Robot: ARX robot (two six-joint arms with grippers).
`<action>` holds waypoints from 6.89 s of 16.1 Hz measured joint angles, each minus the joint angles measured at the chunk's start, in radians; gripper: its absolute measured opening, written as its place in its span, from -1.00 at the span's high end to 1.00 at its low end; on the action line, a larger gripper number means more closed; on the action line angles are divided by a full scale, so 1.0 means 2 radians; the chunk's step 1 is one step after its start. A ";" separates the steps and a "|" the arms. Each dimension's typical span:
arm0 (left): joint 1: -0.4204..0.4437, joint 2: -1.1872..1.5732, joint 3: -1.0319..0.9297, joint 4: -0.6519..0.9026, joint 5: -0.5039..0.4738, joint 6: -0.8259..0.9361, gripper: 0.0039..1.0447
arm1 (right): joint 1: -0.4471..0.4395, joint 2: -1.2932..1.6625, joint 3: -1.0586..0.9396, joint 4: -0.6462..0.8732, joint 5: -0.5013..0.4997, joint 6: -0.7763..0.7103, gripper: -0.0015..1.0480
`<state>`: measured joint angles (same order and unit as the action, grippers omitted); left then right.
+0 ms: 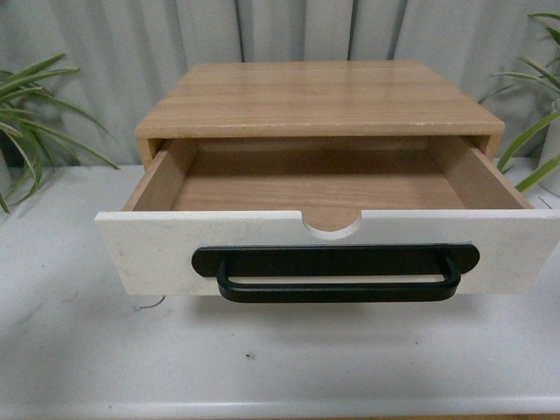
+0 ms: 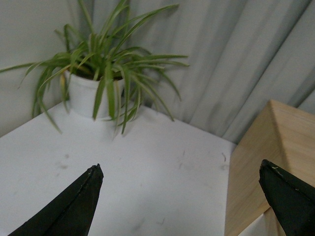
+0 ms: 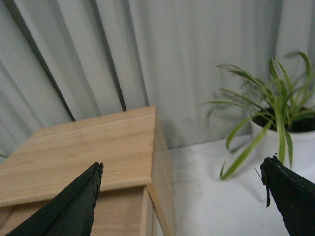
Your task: Close drawer sideways
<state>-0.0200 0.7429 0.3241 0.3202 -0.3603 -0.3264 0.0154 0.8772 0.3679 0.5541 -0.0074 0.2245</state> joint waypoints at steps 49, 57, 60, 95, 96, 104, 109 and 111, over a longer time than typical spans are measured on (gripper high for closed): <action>-0.192 0.502 0.265 0.136 -0.003 0.677 -0.88 | 0.077 0.431 0.337 -0.162 -0.046 -0.783 -0.88; -0.208 0.335 0.166 0.086 0.030 0.556 -0.88 | 0.077 0.307 0.220 -0.112 -0.106 -0.621 -0.88; -0.152 0.202 0.123 0.033 0.035 0.417 -0.88 | 0.049 0.204 0.162 -0.082 -0.111 -0.408 -0.88; 0.009 -0.223 -0.151 -0.009 0.180 0.156 0.97 | -0.008 -0.282 -0.157 -0.148 0.004 -0.111 0.96; 0.009 -0.229 -0.156 -0.014 0.180 0.156 0.97 | -0.008 -0.287 -0.159 -0.152 0.004 -0.111 0.96; 0.009 -0.369 -0.156 -0.160 0.180 0.156 0.97 | -0.008 -0.392 -0.177 -0.255 0.004 -0.111 0.96; 0.010 -0.369 -0.156 -0.162 0.180 0.157 0.97 | -0.008 -0.437 -0.177 -0.279 0.004 -0.111 0.96; 0.010 -0.369 -0.156 -0.162 0.180 0.156 0.72 | -0.008 -0.437 -0.177 -0.279 0.004 -0.112 0.75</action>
<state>-0.0002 0.0055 0.0124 -0.0040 -0.0002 -0.0135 -0.0002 0.0036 0.0135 -0.0036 0.0006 0.0013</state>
